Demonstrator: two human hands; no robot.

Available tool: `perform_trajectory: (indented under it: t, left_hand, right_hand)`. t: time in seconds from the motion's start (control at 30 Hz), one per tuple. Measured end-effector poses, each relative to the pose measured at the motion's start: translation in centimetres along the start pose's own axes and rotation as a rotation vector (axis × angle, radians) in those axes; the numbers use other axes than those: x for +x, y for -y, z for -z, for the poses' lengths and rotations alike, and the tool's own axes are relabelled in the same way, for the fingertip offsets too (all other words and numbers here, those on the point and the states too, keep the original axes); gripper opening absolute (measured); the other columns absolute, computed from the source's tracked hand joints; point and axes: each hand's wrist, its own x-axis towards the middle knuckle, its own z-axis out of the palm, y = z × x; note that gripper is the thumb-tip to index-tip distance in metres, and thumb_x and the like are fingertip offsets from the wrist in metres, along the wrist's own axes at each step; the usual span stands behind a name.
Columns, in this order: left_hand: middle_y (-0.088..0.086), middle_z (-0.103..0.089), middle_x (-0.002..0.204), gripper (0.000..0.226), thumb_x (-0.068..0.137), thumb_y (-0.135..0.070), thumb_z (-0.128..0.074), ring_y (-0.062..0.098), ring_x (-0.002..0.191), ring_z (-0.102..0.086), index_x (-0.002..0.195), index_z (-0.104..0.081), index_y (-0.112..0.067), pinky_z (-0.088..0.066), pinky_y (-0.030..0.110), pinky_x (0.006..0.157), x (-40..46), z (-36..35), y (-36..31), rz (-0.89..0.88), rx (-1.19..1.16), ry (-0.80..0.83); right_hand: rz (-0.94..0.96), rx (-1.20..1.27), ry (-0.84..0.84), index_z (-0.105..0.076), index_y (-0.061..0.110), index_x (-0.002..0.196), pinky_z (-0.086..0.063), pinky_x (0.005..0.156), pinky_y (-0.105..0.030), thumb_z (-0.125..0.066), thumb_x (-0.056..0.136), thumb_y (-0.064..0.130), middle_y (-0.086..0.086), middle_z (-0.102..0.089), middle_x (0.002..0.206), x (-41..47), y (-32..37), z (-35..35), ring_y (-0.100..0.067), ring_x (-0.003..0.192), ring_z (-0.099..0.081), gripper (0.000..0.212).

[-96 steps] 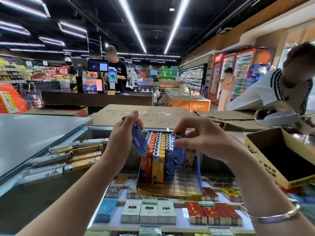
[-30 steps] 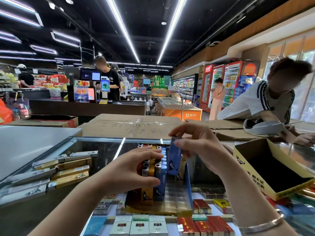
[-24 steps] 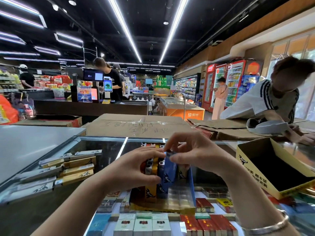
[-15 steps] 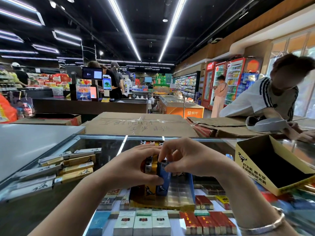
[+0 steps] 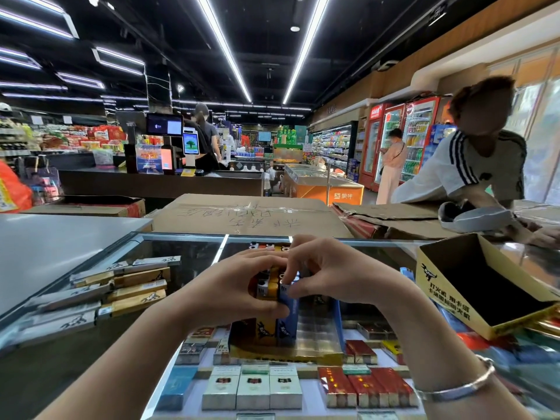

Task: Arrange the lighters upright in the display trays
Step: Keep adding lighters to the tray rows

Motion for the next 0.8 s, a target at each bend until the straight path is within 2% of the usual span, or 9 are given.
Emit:
perform_trajectory:
  t: [0.07,0.17,0.27,0.33,0.4,0.5,0.6,0.7,0.8]
  left_hand:
    - [-0.033,-0.043,0.131,0.058,0.070,-0.064,-0.064,-0.012,0.122,-0.037,0.124,-0.047,-0.051,-0.039,0.024,0.100,0.0,0.1,-0.2,0.028,-0.081,0.017]
    - [-0.034,-0.053,0.119,0.047,0.077,-0.065,-0.056,-0.009,0.111,-0.051,0.121,-0.050,-0.051,-0.050,0.015,0.082,-0.1,0.7,-0.6,0.097,-0.264,-0.002]
    - [-0.021,-0.062,0.105,0.028,0.087,-0.042,-0.054,0.007,0.098,-0.062,0.115,-0.051,-0.046,-0.053,0.018,0.067,-0.3,1.9,0.3,0.232,-0.345,-0.144]
    - [-0.006,-0.059,0.107,0.035,0.090,-0.019,-0.055,0.020,0.089,-0.063,0.120,-0.051,-0.037,-0.057,0.034,0.068,-0.6,2.9,1.8,0.340,-0.201,-0.260]
    - [-0.006,-0.053,0.110,0.046,0.087,-0.011,-0.054,0.018,0.085,-0.060,0.128,-0.048,-0.029,-0.057,0.040,0.071,-1.3,4.0,3.4,0.459,0.036,-0.278]
    - [0.000,-0.051,0.132,0.058,0.080,-0.016,-0.058,0.017,0.111,-0.049,0.134,-0.041,-0.030,-0.044,0.043,0.095,-2.6,5.1,6.7,0.738,0.392,-0.123]
    - [0.003,-0.037,0.146,0.065,0.080,-0.015,-0.055,0.025,0.132,-0.033,0.140,-0.033,-0.027,-0.031,0.051,0.106,-4.3,5.5,9.5,0.978,0.376,-0.036]
    - [0.005,-0.050,0.128,0.044,0.085,-0.024,-0.049,0.025,0.118,-0.044,0.128,-0.044,-0.029,-0.039,0.047,0.099,-5.1,5.4,10.7,1.038,0.389,-0.030]
    - [0.006,-0.051,0.121,0.035,0.084,-0.025,-0.047,0.026,0.114,-0.041,0.119,-0.051,-0.029,-0.039,0.044,0.096,-5.1,5.1,11.1,1.039,0.500,-0.035]
  right_hand:
    - [0.023,0.073,-0.054,-0.067,0.022,0.074,-0.040,0.067,-0.016,-0.073,0.079,0.019,0.011,-0.051,0.083,0.2,-0.5,0.0,0.001,0.072,-0.048,0.008]
    - [0.021,0.054,-0.291,-0.064,0.022,0.076,-0.041,0.069,-0.019,-0.067,0.084,0.016,0.007,-0.055,0.084,0.9,-1.9,-0.1,-0.007,0.079,-0.051,0.011]
    - [-0.098,-0.115,-0.421,-0.064,0.018,0.085,-0.036,0.073,-0.021,-0.063,0.085,0.014,0.006,-0.054,0.091,1.4,-3.4,-0.3,-0.011,0.092,-0.050,0.004]
    - [-0.155,-0.147,-0.358,-0.063,0.018,0.091,-0.035,0.074,-0.017,-0.062,0.086,0.014,0.008,-0.050,0.095,1.5,-4.3,-0.7,-0.011,0.098,-0.047,0.006]
    - [-0.190,-0.130,-0.285,-0.062,0.018,0.097,-0.039,0.085,-0.020,-0.061,0.087,0.014,0.006,-0.047,0.104,1.6,-4.6,-1.0,-0.013,0.105,-0.046,0.011]
    - [-0.205,-0.189,-0.268,-0.062,0.016,0.105,-0.040,0.099,-0.030,-0.060,0.088,0.016,0.002,-0.046,0.116,1.7,-4.6,-1.3,-0.015,0.112,-0.044,0.017]
    - [-0.203,-0.216,-0.276,-0.063,0.016,0.107,-0.039,0.101,-0.033,-0.060,0.088,0.016,0.000,-0.048,0.118,1.7,-4.5,-1.4,-0.017,0.113,-0.044,0.019]
    - [-0.199,-0.234,-0.271,-0.063,0.015,0.108,-0.039,0.101,-0.035,-0.059,0.088,0.016,0.000,-0.047,0.118,1.6,-4.5,-1.4,-0.018,0.113,-0.044,0.020]
    - [-0.193,-0.247,-0.275,-0.062,0.016,0.109,-0.039,0.101,-0.034,-0.059,0.089,0.017,0.000,-0.047,0.119,1.7,-4.5,-1.5,-0.018,0.114,-0.043,0.021]
